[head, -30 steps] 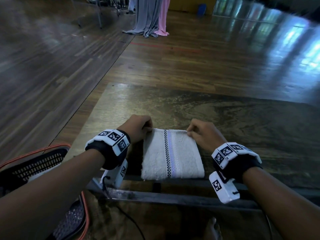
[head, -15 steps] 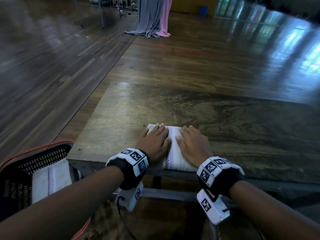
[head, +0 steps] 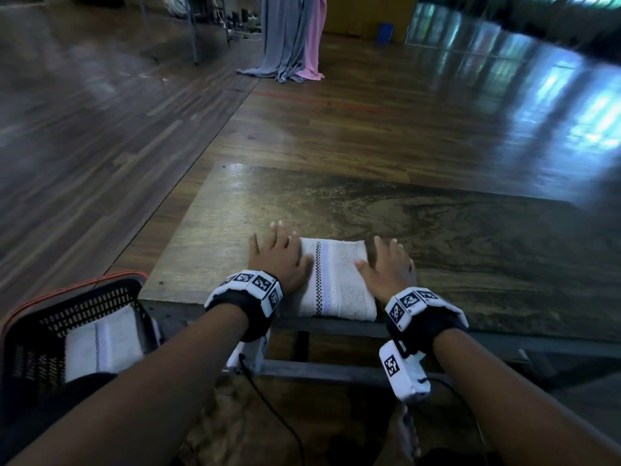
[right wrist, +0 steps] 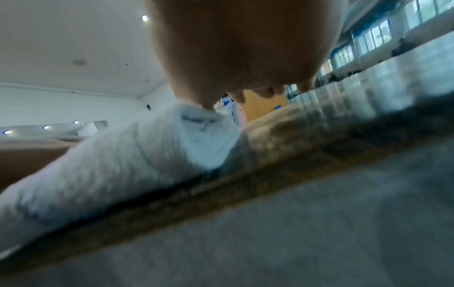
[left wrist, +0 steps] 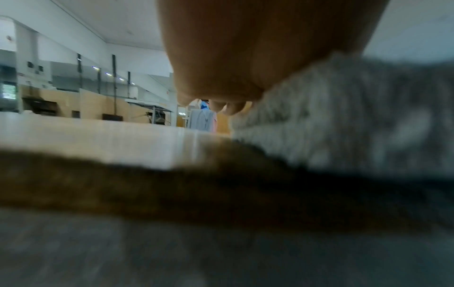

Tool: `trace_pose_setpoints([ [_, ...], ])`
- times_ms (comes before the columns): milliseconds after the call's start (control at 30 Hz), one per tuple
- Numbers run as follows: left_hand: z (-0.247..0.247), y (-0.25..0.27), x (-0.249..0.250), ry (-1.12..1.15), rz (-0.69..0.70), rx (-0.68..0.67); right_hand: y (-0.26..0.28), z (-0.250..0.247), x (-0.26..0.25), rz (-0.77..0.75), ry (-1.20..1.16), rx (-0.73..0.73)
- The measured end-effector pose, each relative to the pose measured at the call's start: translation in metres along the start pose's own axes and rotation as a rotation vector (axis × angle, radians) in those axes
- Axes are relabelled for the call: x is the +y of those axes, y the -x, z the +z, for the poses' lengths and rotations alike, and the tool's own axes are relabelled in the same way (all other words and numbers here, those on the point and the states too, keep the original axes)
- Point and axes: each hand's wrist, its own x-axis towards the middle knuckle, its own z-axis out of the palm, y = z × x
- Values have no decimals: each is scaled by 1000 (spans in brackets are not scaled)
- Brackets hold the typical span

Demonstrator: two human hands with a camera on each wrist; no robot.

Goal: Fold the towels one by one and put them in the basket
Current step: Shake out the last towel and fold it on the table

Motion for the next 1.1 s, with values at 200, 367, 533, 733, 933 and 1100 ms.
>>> trace_pose_setpoints([
  [200,-33,-8,4,218,-206,-54,-14,-31,-11,145,2,-225],
  [367,-24,4,-4,316,-198,-88,-1,-30,-14,111,-37,-228],
  [533,-30,22,-1,391,-177,-102,3,-21,-15,164,-248,-289],
  [733,-18,61,-9,798,-264,-76,36,-22,-16,156,-394,-290],
  [933,39,133,-16,1216,-281,52,105,5,-8,156,-563,-254],
  [1100,52,179,-28,1050,-158,22,170,39,7,242,-771,-402],
])
